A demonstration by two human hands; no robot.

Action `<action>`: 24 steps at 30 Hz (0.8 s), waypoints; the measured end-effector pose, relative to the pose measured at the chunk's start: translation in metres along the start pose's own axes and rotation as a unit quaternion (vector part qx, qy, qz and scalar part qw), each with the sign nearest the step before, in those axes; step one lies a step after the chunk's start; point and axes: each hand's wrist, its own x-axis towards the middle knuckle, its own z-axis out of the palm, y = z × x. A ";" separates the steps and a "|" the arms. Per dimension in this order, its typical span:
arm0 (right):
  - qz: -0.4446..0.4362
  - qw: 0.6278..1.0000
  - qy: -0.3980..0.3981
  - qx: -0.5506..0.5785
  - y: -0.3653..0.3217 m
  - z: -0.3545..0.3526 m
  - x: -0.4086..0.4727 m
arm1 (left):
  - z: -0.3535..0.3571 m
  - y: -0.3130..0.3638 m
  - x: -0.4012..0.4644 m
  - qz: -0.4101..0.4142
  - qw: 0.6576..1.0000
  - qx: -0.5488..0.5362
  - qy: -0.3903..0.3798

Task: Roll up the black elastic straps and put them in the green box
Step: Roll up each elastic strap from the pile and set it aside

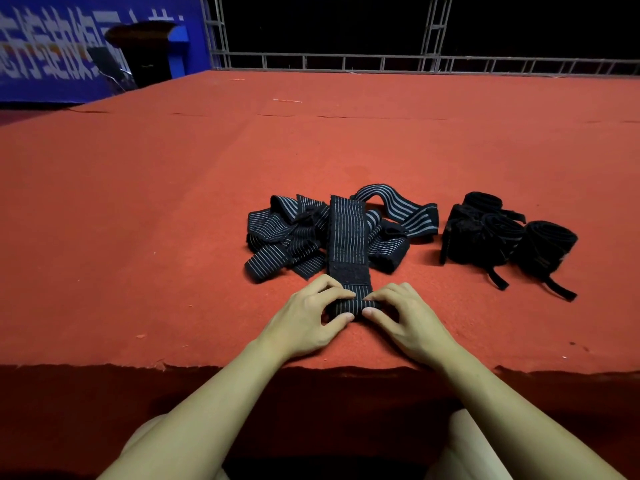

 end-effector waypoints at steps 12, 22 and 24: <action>0.017 0.999 0.004 0.033 -0.003 -0.002 0.001 | 0.001 -0.001 0.001 -0.021 1.000 0.017 0.009; -0.014 1.000 0.022 0.005 -0.006 -0.003 -0.002 | 0.002 0.000 0.003 -0.026 0.997 0.069 0.010; -0.003 1.000 0.018 0.000 -0.005 -0.003 -0.002 | 0.001 0.000 0.002 -0.014 0.997 0.072 0.007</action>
